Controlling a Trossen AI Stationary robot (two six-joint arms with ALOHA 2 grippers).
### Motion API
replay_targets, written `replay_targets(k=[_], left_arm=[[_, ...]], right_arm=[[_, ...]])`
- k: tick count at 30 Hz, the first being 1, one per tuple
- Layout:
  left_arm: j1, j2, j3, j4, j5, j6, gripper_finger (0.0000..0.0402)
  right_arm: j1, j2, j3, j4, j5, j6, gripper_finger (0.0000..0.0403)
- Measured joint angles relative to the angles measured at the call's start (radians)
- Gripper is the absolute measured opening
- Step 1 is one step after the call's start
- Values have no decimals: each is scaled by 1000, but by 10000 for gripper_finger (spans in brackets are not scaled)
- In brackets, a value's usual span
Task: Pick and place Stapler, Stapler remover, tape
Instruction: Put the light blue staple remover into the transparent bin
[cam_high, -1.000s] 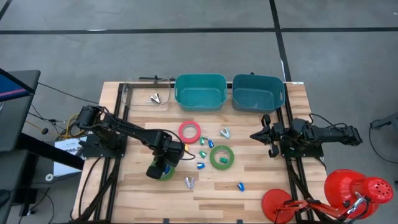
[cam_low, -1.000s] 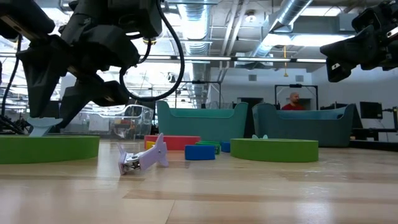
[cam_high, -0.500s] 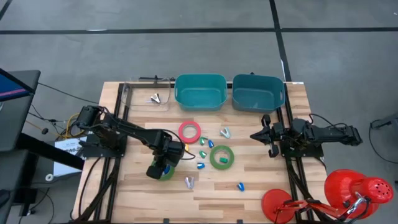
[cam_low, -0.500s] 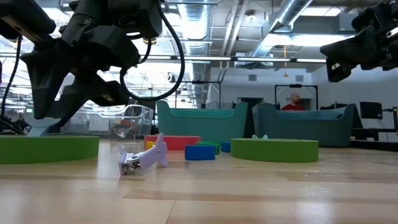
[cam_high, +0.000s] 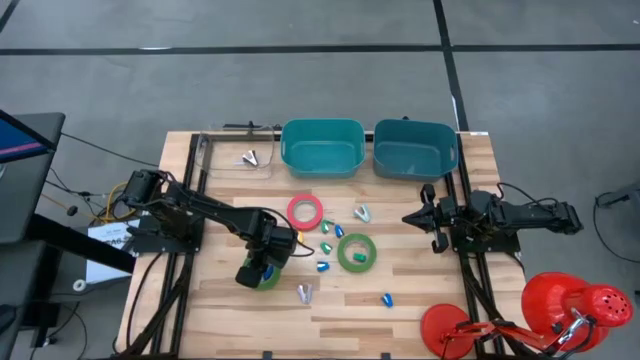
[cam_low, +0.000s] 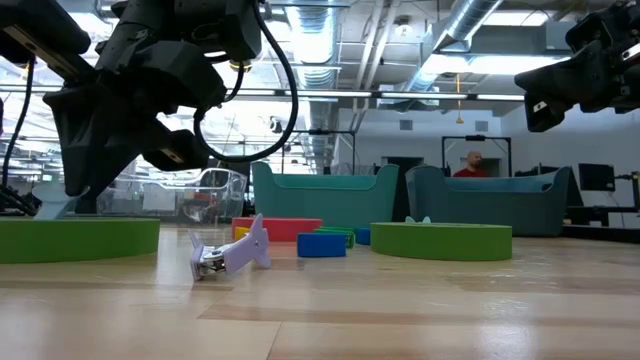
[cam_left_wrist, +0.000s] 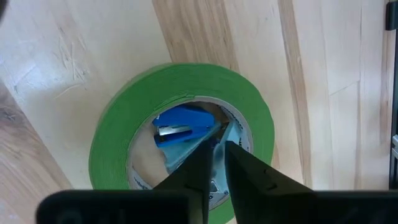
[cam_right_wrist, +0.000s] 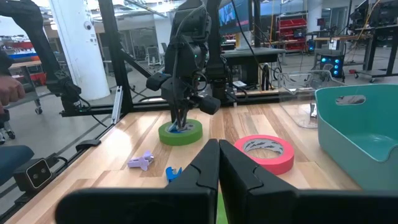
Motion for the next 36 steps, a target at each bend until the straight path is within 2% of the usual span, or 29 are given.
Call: replay_targets(k=[5, 19, 36], left_arm=[[0, 0, 0, 0, 1, 0, 7], [7, -6, 0, -21, 31, -11, 4], [80, -178, 0, -57, 42, -70, 3]], right_arm=[[0, 0, 0, 0, 0, 0, 0], [0, 0, 0, 0, 0, 0, 0], [0, 0, 0, 0, 0, 0, 0]])
